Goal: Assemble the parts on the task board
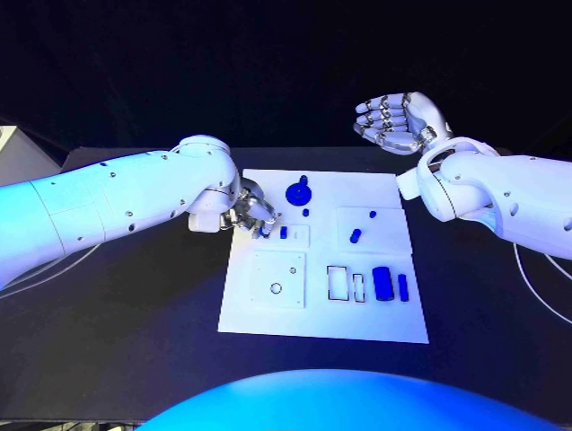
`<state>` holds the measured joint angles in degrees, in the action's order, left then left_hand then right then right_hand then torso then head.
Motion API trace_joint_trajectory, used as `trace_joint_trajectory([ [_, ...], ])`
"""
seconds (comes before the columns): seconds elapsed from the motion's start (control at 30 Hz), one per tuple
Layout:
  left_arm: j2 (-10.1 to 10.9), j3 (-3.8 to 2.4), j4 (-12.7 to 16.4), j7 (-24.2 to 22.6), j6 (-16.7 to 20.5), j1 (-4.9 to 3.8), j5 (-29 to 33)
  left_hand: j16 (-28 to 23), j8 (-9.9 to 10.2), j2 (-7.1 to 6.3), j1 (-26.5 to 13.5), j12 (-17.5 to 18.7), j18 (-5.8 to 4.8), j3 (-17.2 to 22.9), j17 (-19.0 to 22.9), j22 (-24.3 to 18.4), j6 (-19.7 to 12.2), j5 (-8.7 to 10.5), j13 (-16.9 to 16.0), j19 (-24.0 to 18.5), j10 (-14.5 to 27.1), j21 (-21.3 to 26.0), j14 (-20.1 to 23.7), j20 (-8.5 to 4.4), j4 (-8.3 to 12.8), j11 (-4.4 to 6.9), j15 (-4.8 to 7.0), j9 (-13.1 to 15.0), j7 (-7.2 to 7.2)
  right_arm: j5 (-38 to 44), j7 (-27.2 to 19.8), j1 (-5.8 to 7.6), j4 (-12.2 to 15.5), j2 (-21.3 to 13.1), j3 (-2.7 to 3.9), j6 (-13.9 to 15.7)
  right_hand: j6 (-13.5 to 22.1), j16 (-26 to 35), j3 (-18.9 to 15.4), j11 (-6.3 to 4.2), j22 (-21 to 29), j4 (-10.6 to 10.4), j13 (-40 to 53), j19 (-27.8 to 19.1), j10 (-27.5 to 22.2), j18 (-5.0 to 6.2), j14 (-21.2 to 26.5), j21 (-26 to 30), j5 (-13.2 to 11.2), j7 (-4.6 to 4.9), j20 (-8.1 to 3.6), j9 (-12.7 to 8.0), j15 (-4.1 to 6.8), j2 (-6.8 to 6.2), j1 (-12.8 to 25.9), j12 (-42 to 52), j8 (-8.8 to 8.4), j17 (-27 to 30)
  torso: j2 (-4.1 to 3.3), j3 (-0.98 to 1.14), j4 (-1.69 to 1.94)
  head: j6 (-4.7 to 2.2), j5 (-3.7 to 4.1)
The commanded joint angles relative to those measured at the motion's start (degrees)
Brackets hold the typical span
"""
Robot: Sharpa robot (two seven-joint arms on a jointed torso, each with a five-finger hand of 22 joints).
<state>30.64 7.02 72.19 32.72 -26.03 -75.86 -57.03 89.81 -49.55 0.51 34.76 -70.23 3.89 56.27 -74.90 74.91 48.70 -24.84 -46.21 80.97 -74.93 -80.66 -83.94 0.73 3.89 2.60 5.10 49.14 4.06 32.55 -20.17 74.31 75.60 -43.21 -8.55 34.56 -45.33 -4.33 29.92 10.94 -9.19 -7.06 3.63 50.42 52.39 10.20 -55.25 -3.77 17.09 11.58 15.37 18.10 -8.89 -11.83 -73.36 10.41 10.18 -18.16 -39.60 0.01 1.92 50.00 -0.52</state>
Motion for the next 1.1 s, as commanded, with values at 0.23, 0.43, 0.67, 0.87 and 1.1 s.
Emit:
trace_joint_trajectory([
  [0.23,0.2,0.11,0.19,-0.36,-0.52,0.13,-0.13,0.19,0.28,0.98,0.33,-0.27,-0.49,8.83,-15.1,6.0,3.42,-4.3,0.01,0.26,-0.1,-0.18,-6.06,0.04,8.62,0.27,0.5,0.05,-2.96,0.03,-0.66,0.0,-0.08,0.1,0.03,-0.95,-0.16,0.22,-0.01,0.44,0.11,0.34,-0.07,-0.23,0.04,0.32,0.14,0.14,0.4,2.73,0.22,-0.07,-0.21,0.38,0.32,-0.26,-0.23,0.1,-0.02,-0.02,-0.01,0.0,0.0],
  [0.43,0.2,0.11,0.5,-0.68,-0.58,0.13,-0.1,0.19,0.32,1.02,0.35,-0.27,-0.52,8.79,-15.1,6.06,3.44,-4.33,-0.01,0.32,-0.12,-0.24,-6.06,0.04,8.62,0.27,0.51,0.07,-2.97,0.02,-0.64,-0.01,-0.11,0.13,0.03,-0.96,-0.16,0.22,-0.01,0.44,0.11,0.34,-0.07,-0.23,0.04,0.32,0.14,0.14,0.4,2.73,0.22,-0.07,-0.21,0.38,0.32,-0.26,-0.23,0.1,-0.01,0.01,0.03,0.0,-0.04],
  [0.67,0.16,0.11,0.56,-0.88,-0.75,0.13,-0.09,0.19,0.35,1.06,0.39,-0.34,-0.54,8.76,-15.1,6.14,3.46,-4.38,-0.19,0.39,-0.2,-0.32,-6.06,0.04,8.64,0.28,0.52,0.1,-2.98,0.01,-0.65,-0.01,-0.11,0.16,0.03,-0.93,-0.17,0.25,-0.04,0.47,0.22,0.38,-0.07,-0.26,0.08,0.31,0.13,0.15,0.41,2.76,0.24,-0.1,-0.26,0.38,0.32,-0.4,-0.27,0.2,-0.03,0.02,0.0,0.0,-0.03],
  [0.87,0.2,0.11,0.47,-0.86,-0.89,0.13,-0.1,0.19,0.37,1.07,0.41,-0.4,-0.55,8.72,-15.1,6.16,3.49,-4.43,-0.34,0.42,-0.26,-0.34,-6.06,0.03,8.66,0.29,0.53,0.12,-2.99,0.0,-0.65,-0.01,-0.12,0.14,0.03,-0.92,-0.17,0.25,-0.04,0.47,0.22,0.38,-0.07,-0.26,0.08,0.31,0.13,0.15,0.41,2.76,0.24,-0.1,-0.26,0.38,0.32,-0.4,-0.27,0.2,-0.02,0.05,0.0,0.0,0.01],
  [1.1,0.05,0.11,0.36,-0.88,-1.38,0.12,-0.11,0.19,0.37,1.07,0.41,-0.4,-0.55,8.72,-15.1,6.16,3.49,-4.43,-0.34,0.42,-0.26,-0.34,-6.06,0.03,8.66,0.29,0.53,0.12,-2.99,-0.03,-0.67,-0.01,-0.13,0.15,0.03,-0.91,-0.19,0.29,-0.08,0.49,0.33,0.41,-0.07,-0.31,0.12,0.3,0.12,0.16,0.41,2.79,0.27,-0.13,-0.29,0.36,0.32,-0.53,-0.31,0.28,-0.06,0.06,0.02,0.0,0.0],
])
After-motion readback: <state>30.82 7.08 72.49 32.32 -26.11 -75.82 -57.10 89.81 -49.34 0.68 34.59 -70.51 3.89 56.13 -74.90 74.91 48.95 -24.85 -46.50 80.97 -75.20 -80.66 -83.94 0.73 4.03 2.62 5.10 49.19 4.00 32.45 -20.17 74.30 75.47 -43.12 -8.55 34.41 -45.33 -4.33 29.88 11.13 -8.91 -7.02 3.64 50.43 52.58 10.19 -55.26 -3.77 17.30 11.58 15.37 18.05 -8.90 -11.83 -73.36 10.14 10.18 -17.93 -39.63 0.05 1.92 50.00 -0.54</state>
